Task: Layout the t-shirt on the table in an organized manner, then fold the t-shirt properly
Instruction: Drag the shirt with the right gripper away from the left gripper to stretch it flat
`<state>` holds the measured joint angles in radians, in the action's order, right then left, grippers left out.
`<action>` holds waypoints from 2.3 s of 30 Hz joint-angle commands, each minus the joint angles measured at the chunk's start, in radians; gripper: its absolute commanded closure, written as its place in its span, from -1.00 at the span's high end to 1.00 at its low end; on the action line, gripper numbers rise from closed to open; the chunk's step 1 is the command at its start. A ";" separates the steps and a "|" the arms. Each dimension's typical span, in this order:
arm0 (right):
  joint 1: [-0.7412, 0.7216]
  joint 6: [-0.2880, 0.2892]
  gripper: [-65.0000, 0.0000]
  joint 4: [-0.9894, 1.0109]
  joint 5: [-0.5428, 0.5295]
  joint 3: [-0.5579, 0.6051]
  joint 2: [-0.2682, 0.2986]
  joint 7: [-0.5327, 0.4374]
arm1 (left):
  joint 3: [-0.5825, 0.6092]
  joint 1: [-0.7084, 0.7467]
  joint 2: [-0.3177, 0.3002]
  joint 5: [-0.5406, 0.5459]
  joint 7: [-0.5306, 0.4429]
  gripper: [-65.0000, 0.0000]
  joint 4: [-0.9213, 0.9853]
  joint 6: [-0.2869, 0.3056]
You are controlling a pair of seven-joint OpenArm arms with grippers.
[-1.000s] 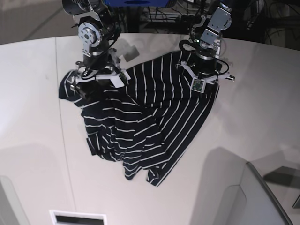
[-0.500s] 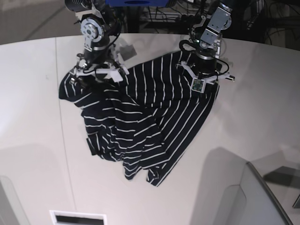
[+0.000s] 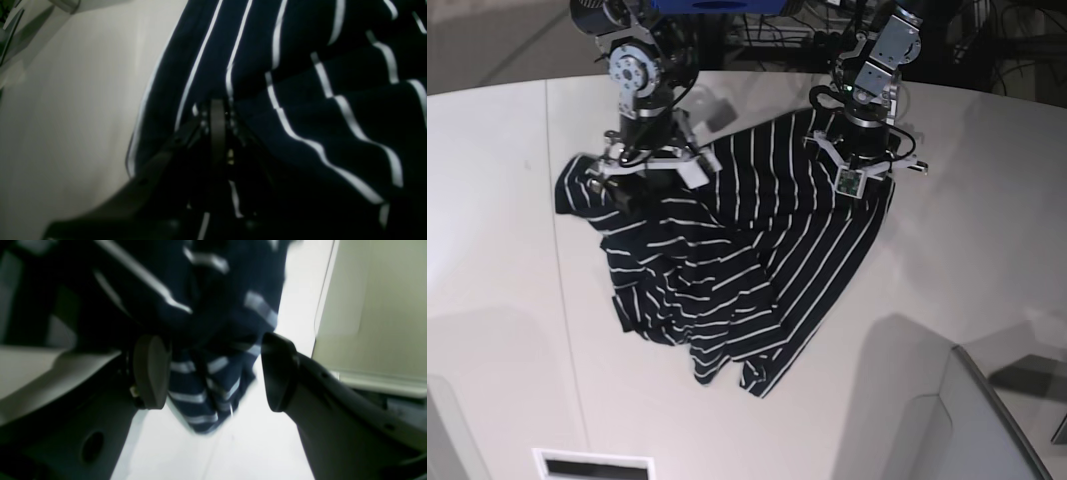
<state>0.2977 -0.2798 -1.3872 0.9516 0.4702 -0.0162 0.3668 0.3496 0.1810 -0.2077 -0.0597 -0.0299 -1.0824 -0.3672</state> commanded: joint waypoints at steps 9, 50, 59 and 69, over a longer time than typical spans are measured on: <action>-0.021 -0.032 0.20 -0.021 0.020 0.042 -0.003 -0.013 | 0.007 0.024 0.001 0.045 0.124 -1.00 0.023 0.076; -0.151 -0.029 -1.00 0.059 0.160 0.038 -0.058 -0.019 | 0.007 0.019 0.001 0.044 0.123 -1.00 0.023 0.076; -0.331 -0.028 -0.98 0.072 0.013 -0.051 -0.005 -0.015 | 0.004 0.045 -0.017 0.045 0.123 -1.00 0.024 0.075; -0.699 -0.028 -0.98 0.538 -0.250 -0.282 0.187 -0.113 | 0.001 0.073 -0.051 0.047 0.123 -1.00 0.024 0.072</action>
<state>-0.3653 -0.2874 -0.8356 0.6952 0.1944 0.1627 0.2668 0.3481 0.2237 -0.2554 -0.0700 -0.0849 -1.0813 -0.3531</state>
